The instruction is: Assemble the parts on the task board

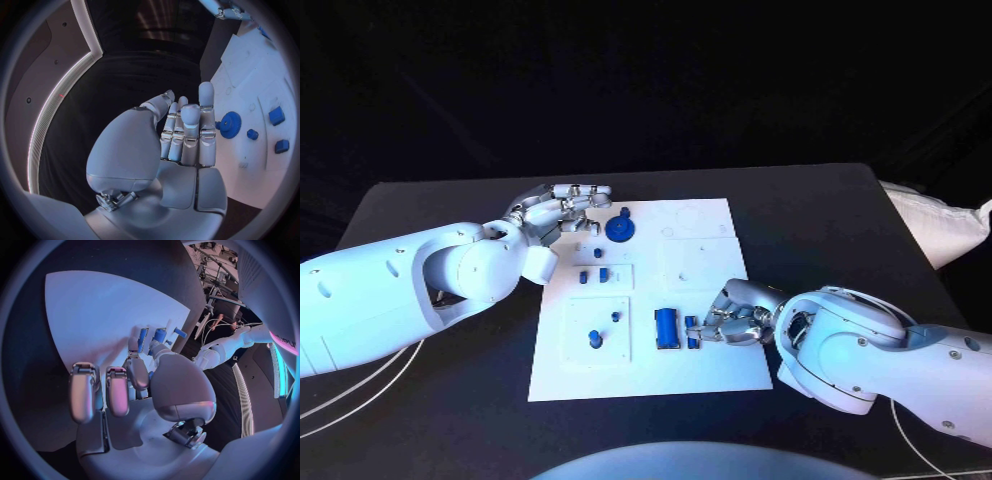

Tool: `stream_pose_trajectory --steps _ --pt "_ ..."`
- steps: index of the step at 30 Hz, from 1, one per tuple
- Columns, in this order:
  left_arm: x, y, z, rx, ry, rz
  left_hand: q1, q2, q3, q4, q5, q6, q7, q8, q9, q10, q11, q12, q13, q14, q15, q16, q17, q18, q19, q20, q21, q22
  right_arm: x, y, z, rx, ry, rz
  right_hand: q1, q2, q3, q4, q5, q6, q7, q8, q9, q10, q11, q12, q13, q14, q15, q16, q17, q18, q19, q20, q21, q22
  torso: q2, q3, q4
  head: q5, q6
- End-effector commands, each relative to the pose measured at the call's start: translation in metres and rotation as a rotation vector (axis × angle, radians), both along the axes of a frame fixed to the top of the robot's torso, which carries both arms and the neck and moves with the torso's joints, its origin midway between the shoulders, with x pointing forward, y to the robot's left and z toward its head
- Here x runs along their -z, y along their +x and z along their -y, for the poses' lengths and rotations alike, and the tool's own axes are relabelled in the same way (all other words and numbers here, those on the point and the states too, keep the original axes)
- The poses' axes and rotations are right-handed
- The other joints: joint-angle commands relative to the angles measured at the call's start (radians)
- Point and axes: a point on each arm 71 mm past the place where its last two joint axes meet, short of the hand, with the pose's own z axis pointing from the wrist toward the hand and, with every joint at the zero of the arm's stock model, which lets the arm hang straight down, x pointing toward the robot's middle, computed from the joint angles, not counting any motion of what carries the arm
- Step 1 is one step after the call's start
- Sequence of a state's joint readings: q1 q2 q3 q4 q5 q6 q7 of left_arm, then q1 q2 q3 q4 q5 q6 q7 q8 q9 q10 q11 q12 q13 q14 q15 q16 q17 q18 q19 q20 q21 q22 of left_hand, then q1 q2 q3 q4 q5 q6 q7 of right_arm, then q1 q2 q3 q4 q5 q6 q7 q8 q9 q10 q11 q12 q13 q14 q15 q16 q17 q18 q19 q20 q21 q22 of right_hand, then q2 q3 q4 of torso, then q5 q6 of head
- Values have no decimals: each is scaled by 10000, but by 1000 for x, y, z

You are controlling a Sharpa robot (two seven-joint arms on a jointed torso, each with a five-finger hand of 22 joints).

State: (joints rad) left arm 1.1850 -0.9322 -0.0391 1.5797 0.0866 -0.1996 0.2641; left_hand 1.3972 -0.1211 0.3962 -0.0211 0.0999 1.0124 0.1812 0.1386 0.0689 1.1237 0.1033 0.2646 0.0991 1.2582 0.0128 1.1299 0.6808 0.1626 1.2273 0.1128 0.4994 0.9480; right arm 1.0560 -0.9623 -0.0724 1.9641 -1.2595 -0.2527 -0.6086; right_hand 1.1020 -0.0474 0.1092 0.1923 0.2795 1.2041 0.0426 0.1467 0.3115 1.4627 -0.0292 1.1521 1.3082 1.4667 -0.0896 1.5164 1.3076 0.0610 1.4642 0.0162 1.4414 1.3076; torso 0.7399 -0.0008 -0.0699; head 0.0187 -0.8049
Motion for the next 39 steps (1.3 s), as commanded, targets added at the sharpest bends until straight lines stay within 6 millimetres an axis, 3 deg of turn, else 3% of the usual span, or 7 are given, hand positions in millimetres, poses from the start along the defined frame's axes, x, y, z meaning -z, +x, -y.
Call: stream_pose_trajectory --steps 1,15,20,31,36,37,39 --pt "-1 0 2 182 -111 51 -49 75 -64 2 -36 -69 -12 48 -3 -72 -24 48 -9 -71 32 -53 -10 190 -41 12 -36 -16 -1 0 1 -162 -13 226 274 22 -13 -178 -276 8 19 -9 14 117 -25 -58 247 866 -66 16 1715 -136 280 -49 42 554 -5 -3 -4 -5 37" --pt "9 7 -10 -1377 -135 492 -74 180 -154 18 -50 219 -123 299 46 62 -114 253 6 -1043 -15 -1275 -1609 207 -419 -10 -419 -261 -36 61 37 1691 5723 480 1652 152 18 -861 146 -1615 749 -786 -518 -1808 561 -4275 -2058 291 426 -1554 -500 356 -829 367 -1631 -1770 -435 -145 -71 -179 933" --pt "16 12 -12 -1972 -118 625 -154 255 50 139 -58 200 -56 179 -32 -74 13 -217 -291 -1975 201 -3928 -2953 202 -1679 111 -1833 -1298 -43 100 57 2561 7276 1573 2220 325 659 -1072 -70 -1944 921 -816 -782 -3275 757 -7328 -4325 -1302 579 -5856 -5187 1215 -3091 535 -5618 -6510 -733 -268 -69 -333 1511" --pt "24 24 -12 -2727 -80 858 -369 -22 97 382 -71 -316 -186 -719 -29 -539 684 -1964 -368 -3082 1372 -8887 -5374 193 -4691 1480 -4390 -4535 -39 159 70 3867 9765 2052 2529 -308 2592 -1261 -698 -2368 1517 -843 -1570 -3870 1618 -10906 -9600 -4159 1902 -12908 -9878 1243 -5057 1745 -11054 -10218 -1033 -334 -113 -240 2356" --pt "25 29 -10 -2973 49 1003 -366 11 -437 383 -74 -296 -152 -751 -38 -927 836 -2039 -374 -3133 1518 -9626 -5759 225 -5104 1693 -4369 -5268 -38 168 62 3665 10253 1951 2332 -281 2720 -1494 -975 -2304 1455 -829 -1941 -3643 1689 -10893 -11221 -3540 1922 -13902 -11061 1256 -4280 1868 -12197 -11247 -1094 -303 -98 -158 2592" --pt "27 26 -8 -2484 50 618 -4442 390 -1448 211 -999 -3275 -678 -1386 -689 -3979 272 -2646 -991 -5986 974 -10072 -6045 -410 -7209 862 -4994 -6475 -35 166 67 4007 9038 2067 -1607 474 1588 -1923 -1495 -5229 912 -1467 -2255 -6983 1268 -11521 -11621 -6960 1624 -14193 -11551 635 -7483 1256 -12755 -11696 -1030 -325 -105 -196 2437" --pt "28 26 -7 -2504 79 631 -4900 411 -1602 211 -999 -3584 -707 -1386 -689 -4361 222 -2646 -991 -6282 962 -10169 -6101 -412 -7485 758 -4994 -6658 -34 165 66 4037 9081 2081 -2086 474 1484 -1923 -1570 -5547 837 -1467 -2321 -7302 1225 -11521 -11795 -7260 896 -14297 -11700 634 -7741 1196 -12906 -11828 -1060 -315 -80 -195 2425"
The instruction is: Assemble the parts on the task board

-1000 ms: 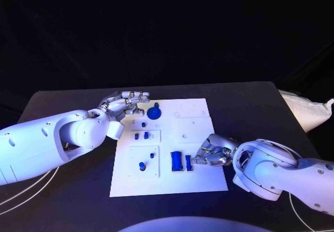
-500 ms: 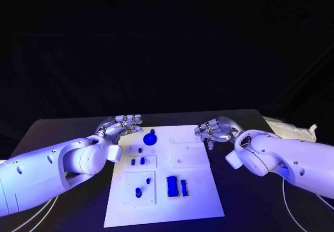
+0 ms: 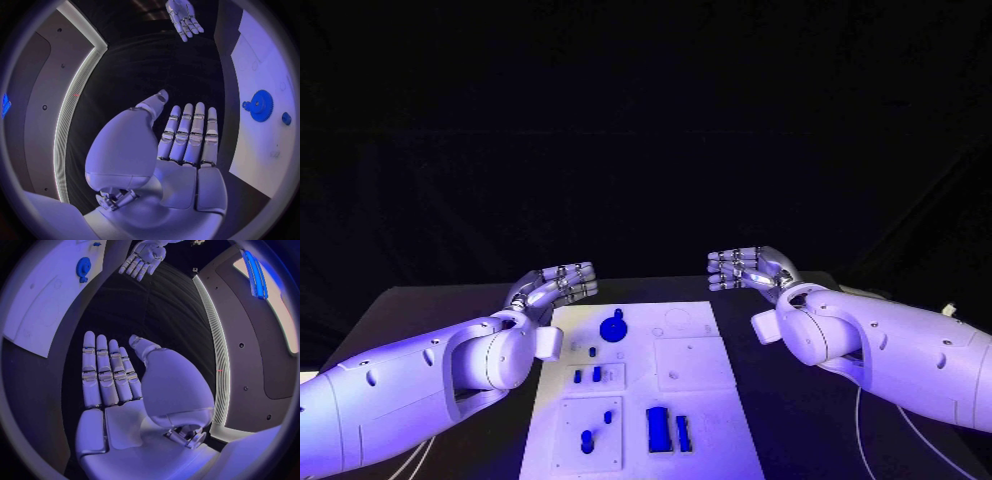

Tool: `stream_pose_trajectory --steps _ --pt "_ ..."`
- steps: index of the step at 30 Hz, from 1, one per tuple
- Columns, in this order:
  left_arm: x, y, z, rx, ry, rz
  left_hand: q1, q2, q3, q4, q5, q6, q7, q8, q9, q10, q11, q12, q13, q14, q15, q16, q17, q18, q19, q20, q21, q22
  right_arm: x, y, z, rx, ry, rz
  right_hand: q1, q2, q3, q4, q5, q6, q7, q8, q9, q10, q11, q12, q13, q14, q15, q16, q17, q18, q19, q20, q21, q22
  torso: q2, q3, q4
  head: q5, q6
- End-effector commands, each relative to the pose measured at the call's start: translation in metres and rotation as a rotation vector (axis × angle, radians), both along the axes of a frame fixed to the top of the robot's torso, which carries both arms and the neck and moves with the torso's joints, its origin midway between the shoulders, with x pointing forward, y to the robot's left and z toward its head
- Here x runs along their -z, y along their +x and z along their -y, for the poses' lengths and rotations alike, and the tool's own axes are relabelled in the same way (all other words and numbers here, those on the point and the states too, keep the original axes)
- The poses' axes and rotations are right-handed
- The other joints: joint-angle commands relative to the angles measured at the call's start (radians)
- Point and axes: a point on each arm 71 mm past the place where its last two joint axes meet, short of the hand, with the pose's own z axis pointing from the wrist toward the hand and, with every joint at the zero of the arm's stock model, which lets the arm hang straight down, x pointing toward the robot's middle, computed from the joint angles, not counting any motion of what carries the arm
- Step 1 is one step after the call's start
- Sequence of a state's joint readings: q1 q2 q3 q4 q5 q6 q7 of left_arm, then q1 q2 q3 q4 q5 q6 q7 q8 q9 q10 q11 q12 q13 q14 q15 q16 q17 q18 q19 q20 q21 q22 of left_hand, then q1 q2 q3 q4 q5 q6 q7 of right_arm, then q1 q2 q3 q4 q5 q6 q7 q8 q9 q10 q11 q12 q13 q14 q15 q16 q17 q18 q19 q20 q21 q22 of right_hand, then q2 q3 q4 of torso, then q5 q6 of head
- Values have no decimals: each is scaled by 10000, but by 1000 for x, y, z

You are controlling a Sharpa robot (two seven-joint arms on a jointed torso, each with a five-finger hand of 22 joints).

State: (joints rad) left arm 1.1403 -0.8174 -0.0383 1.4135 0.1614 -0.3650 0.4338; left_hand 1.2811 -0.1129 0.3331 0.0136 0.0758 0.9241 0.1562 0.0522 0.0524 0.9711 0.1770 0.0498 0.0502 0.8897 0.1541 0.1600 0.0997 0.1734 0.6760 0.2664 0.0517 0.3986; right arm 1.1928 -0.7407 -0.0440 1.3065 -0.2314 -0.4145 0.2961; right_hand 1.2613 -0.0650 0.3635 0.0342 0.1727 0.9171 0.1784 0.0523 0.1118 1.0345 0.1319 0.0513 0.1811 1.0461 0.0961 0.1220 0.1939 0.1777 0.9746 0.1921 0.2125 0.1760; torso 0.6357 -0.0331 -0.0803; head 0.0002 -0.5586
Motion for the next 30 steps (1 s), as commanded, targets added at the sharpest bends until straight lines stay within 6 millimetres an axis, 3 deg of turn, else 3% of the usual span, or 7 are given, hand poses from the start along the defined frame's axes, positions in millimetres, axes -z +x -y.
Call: stream_pose_trajectory --steps 1,13,15,17,21,22,30 --pt "1 -2 2 -1 62 6 -4182 368 -1088 -136 -758 -3012 -509 -522 -524 -3167 -580 -498 -502 -2902 -501 -525 -997 -520 -2203 -869 -517 -1302 2 -3 0 105 -8 -7 -4120 650 -1198 -342 -566 -2992 -582 -523 -366 -3375 -429 -513 -598 -3413 -961 -397 -638 -532 -3181 -628 -698 -577 -66 25 66 -10 -58" --pt "6 -23 30 -828 1227 540 -7490 1129 -1946 -136 -758 -5396 -1562 -522 -524 -5674 -1036 -498 -502 -5201 -1541 -1600 -997 -863 -3951 -1560 -517 -2332 19 -44 -24 1396 1365 100 -7378 650 -2133 -342 -1013 -5365 -1046 -523 -1118 -6050 -1319 -513 -1066 -6119 -961 -1220 -1139 -916 -5703 -1125 -1245 -1033 -865 313 760 -2 -393" --pt "7 -27 35 -992 1443 673 -7898 1129 -2051 -136 -758 -5692 -1562 -522 -524 -5984 -1770 -498 -502 -5487 -1541 -1600 -997 -921 -4170 -1643 -517 -2459 22 -51 -28 1627 1532 78 -7792 650 -2256 -342 -1727 -5668 -1784 -523 -1118 -6392 -1319 -513 -1811 -6464 -961 -1220 -1202 -918 -6023 -1188 -1315 -1760 -908 328 797 -2 -411" --pt "7 -31 39 -1129 1618 789 -8218 1129 -2136 -136 -758 -5926 -1562 -522 -524 -6229 -1770 -498 -502 -5707 -1541 -1600 -997 -970 -4337 -1712 -517 -2559 23 -57 -31 1812 1651 53 -8109 650 -2345 -342 -1727 -5898 -1784 -523 -1118 -6651 -1319 -513 -1811 -6727 -961 -1220 -1939 -1026 -6267 -1921 -1369 -1760 -915 331 803 -2 -414" --pt "7 -37 45 -1331 1867 968 -8953 1129 -2326 -136 -758 -6454 -1562 -522 -524 -6784 -1770 -498 -502 -6220 -1541 -1600 -997 -1734 -4722 -1863 -517 -2788 25 -65 -34 2043 1782 13 -8830 650 -2557 -342 -1727 -6419 -1784 -523 -1118 -7249 -1319 -513 -1811 -7326 -961 -1220 -1939 -1030 -6826 -1921 -2125 -1760 -915 331 803 -2 -414" --pt "7 -37 46 -1357 1898 992 -9104 1129 -2371 -136 -758 -6567 -1562 -522 -524 -6901 -1770 -498 -502 -6323 -1541 -1600 -997 -1734 -4803 -1897 -517 -2834 26 -65 -34 2063 1792 10 -8978 650 -2595 -342 -1727 -6527 -1784 -523 -1118 -7368 -1319 -513 -1811 -7450 -961 -1220 -1939 -1777 -6938 -1921 -2125 -1760 -915 331 803 -2 -414" --pt "7 -38 47 -1392 1940 1025 -10174 1129 -2626 -136 -758 -7339 -1562 -522 -524 -7714 -1770 -498 -502 -7071 -1541 -1600 -997 -1734 -5377 -2664 -517 -3166 26 -66 -34 2070 1796 8 -10020 650 -2873 -342 -1727 -7288 -1784 -523 -1118 -8218 -1319 -513 -1811 -8311 -961 -1220 -1939 -1777 -7745 -1921 -2125 -1760 -915 331 803 -2 -414"
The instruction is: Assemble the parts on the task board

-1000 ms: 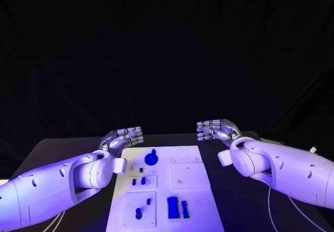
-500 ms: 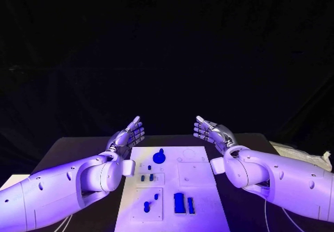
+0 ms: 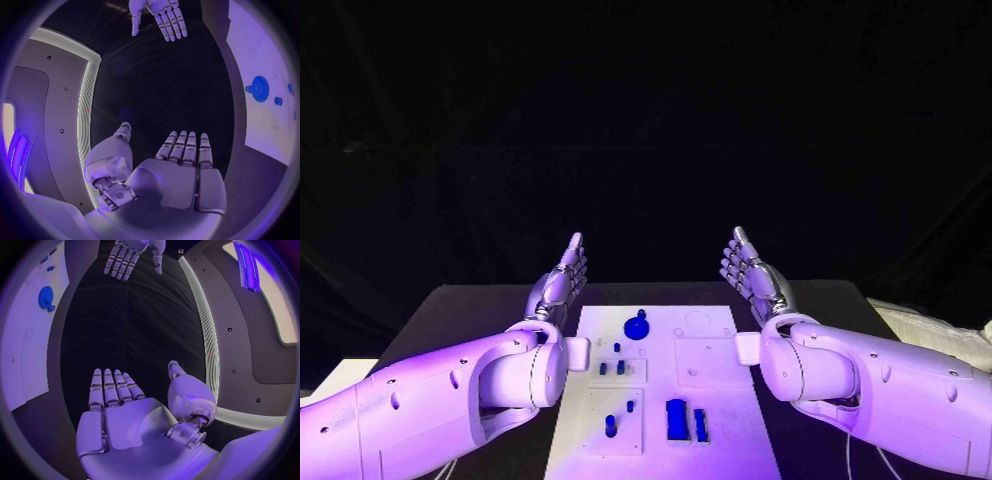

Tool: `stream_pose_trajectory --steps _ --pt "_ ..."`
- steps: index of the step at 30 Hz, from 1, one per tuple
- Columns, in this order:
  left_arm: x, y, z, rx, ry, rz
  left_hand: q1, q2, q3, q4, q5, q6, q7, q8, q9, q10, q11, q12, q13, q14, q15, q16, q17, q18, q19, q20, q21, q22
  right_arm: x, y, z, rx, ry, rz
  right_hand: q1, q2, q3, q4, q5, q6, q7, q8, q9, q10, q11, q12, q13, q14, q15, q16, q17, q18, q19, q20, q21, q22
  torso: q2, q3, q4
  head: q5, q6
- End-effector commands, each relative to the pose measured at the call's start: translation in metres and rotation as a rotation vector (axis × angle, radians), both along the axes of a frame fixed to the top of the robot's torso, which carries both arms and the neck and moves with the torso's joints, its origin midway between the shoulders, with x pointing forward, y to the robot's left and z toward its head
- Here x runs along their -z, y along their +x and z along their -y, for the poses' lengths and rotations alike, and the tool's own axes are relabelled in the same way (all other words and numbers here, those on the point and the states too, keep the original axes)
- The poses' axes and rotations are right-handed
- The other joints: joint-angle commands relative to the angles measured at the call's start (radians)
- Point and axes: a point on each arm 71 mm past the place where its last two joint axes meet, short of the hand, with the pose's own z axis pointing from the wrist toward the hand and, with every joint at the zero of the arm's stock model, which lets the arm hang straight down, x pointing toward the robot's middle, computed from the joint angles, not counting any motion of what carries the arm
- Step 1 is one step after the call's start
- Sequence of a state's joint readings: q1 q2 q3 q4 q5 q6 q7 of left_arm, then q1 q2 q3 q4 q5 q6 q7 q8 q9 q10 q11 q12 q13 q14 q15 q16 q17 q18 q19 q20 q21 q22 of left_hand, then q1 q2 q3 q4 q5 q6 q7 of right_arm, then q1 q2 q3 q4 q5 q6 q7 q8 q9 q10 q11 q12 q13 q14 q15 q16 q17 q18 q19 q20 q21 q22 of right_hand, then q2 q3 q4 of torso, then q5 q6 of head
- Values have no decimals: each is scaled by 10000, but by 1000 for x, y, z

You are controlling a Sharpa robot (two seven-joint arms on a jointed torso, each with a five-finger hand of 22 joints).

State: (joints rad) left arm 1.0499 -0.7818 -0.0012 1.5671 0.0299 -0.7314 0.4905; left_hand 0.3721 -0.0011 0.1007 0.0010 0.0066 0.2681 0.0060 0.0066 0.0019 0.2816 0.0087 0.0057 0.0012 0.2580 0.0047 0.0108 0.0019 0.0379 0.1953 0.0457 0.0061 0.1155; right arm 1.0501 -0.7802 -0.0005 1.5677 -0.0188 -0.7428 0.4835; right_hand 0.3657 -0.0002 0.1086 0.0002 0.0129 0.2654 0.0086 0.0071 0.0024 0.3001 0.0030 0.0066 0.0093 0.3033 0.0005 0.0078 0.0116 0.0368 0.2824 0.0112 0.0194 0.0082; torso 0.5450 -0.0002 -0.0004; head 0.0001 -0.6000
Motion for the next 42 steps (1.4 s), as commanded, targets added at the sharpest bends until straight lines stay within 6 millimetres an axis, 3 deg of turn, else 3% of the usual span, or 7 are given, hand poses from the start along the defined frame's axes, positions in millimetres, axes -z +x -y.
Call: stream_pose_trajectory --steps 1,2,20,23,26,30,42 --pt "-4 0 0 -199 340 513 -1185 11 -1007 -10 -66 -855 -60 -66 -19 -895 -87 -57 -12 -820 -47 -108 -19 -379 -622 -457 -61 -369 -2 0 1 287 8 235 -1166 2 -360 -2 -129 -844 -86 -71 -24 -961 -30 -66 -93 -968 -5 -78 -116 -368 -899 -112 -194 -82 -8 2 4 -1 0" --pt "-4 0 0 -199 340 513 -1314 11 -1007 -10 -66 -950 -60 -66 -19 -993 -87 -57 -12 -916 -47 -108 -19 -379 -683 -457 -61 -409 -2 0 1 287 8 235 -1292 2 -1086 -2 -129 -937 -86 -71 -24 -1063 -30 -66 -93 -1076 -5 -78 -116 -368 -999 -112 -194 -82 -8 2 4 -1 0" --pt "-4 0 0 -199 340 513 -2569 11 -1007 -10 -66 -1824 -60 -66 -19 -1923 -87 -57 -12 -1762 -47 -108 -19 -379 -1953 -457 -61 -1155 -2 0 1 287 8 235 -2541 2 -1086 -2 -129 -1852 -86 -71 -24 -2101 -30 -66 -93 -2133 -5 -78 -116 -368 -1976 -112 -194 -82 -8 2 4 -1 0" --pt "-4 0 0 -199 340 513 -2690 11 -1007 -10 -66 -1925 -60 -66 -19 -2023 -87 -57 -12 -1845 -47 -108 -19 -379 -1953 -457 -61 -1155 -2 0 1 287 8 235 -3657 2 -1086 -2 -129 -2654 -86 -71 -24 -3001 -30 -66 -93 -3033 -5 -78 -116 -368 -2824 -112 -194 -82 -8 2 4 -1 0" --pt "-4 0 0 -199 340 513 -2801 11 -1007 -10 -66 -2681 -60 -66 -19 -2816 -87 -57 -12 -2580 -47 -108 -19 -379 -1953 -457 -61 -1155 -2 0 1 287 8 235 -3657 2 -1086 -2 -129 -2654 -86 -71 -24 -3001 -30 -66 -93 -3033 -5 -78 -116 -368 -2824 -112 -194 -82 -8 2 4 -1 0" --pt "-4 0 0 -199 340 513 -3721 11 -1007 -10 -66 -2681 -60 -66 -19 -2816 -87 -57 -12 -2580 -47 -108 -19 -379 -1953 -457 -61 -1155 -2 0 1 287 8 235 -3657 2 -1086 -2 -129 -2654 -86 -71 -24 -3001 -30 -66 -93 -3033 -5 -78 -116 -368 -2824 -112 -194 -82 -8 2 4 -1 0" --pt "-4 0 0 -199 340 513 -3721 11 -1007 -10 -66 -2681 -60 -66 -19 -2816 -87 -57 -12 -2580 -47 -108 -19 -379 -1953 -457 -61 -1155 -2 0 1 287 8 235 -3657 2 -1086 -2 -129 -2654 -86 -71 -24 -3001 -30 -66 -93 -3033 -5 -78 -116 -368 -2824 -112 -194 -82 -8 2 4 -1 0"
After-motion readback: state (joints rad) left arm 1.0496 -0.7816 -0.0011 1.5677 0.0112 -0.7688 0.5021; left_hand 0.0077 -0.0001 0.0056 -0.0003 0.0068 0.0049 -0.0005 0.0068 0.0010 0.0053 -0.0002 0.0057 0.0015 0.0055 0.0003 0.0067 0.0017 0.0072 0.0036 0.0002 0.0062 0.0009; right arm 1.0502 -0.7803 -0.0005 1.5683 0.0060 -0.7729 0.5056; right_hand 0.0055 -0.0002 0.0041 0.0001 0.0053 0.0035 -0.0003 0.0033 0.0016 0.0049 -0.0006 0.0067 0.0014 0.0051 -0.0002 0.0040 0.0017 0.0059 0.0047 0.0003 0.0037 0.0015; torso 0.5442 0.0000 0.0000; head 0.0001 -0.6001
